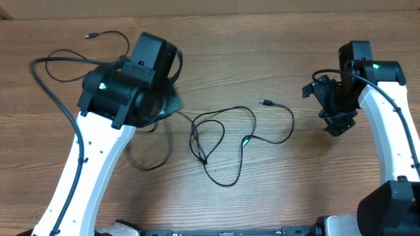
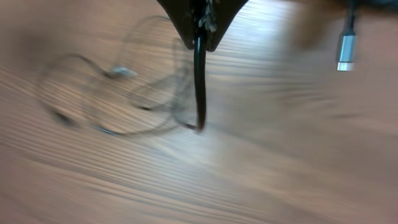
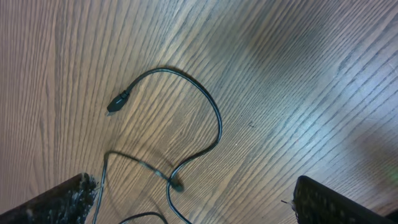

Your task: Untangle cables

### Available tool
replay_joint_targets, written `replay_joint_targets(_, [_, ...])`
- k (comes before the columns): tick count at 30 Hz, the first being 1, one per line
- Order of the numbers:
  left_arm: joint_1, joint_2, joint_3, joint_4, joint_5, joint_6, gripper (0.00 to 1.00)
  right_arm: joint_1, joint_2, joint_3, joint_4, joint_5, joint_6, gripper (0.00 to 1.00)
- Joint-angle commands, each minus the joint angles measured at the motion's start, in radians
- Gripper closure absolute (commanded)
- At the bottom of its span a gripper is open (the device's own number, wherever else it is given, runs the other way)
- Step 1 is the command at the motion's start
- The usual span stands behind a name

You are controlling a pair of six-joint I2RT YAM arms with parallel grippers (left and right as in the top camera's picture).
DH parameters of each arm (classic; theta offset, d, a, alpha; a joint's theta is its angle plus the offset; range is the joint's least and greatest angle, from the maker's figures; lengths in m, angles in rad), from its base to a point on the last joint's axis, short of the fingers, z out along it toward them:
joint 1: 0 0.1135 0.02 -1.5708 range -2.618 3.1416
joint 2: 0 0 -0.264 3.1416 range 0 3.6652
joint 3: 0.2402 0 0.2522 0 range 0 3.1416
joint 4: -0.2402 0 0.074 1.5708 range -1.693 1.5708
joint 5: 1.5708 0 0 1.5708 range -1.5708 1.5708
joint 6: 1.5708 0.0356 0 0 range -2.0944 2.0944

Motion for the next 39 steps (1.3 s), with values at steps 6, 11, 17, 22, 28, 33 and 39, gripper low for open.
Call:
replay_joint_targets(6, [0.001, -0.022, 0.04, -0.147, -0.431, -0.158, 0.96, -0.002, -0.009, 0.017, 0.001, 0.002, -0.004, 0.0])
replay_joint_targets(11, [0.001, -0.032, 0.086, -0.143, -0.406, -0.156, 0.96, -0.002, -0.009, 0.017, 0.001, 0.002, -0.004, 0.0])
replay_joint_targets(17, [-0.002, -0.033, 0.29, -0.019, 0.075, 0.185, 0.96, -0.002, -0.009, 0.017, 0.001, 0.002, -0.004, 0.0])
replay_joint_targets(22, [-0.011, -0.033, 0.413, 0.125, 0.763, 0.49, 0.96, -0.002, -0.009, 0.017, 0.001, 0.002, -0.004, 0.0])
replay_joint_targets(28, [-0.116, -0.038, 0.428, 0.293, 1.19, 0.674, 0.95, -0.002, -0.009, 0.017, 0.001, 0.002, -0.003, 0.0])
replay_joint_targets(33, [-0.185, -0.028, 0.424, 0.195, 0.763, 0.566, 0.96, -0.002, -0.009, 0.017, 0.001, 0.002, -0.004, 0.0])
replay_joint_targets(39, [-0.214, 0.043, 0.422, -0.077, 0.183, 0.222, 0.96, -0.002, -0.009, 0.017, 0.001, 0.002, -0.004, 0.0])
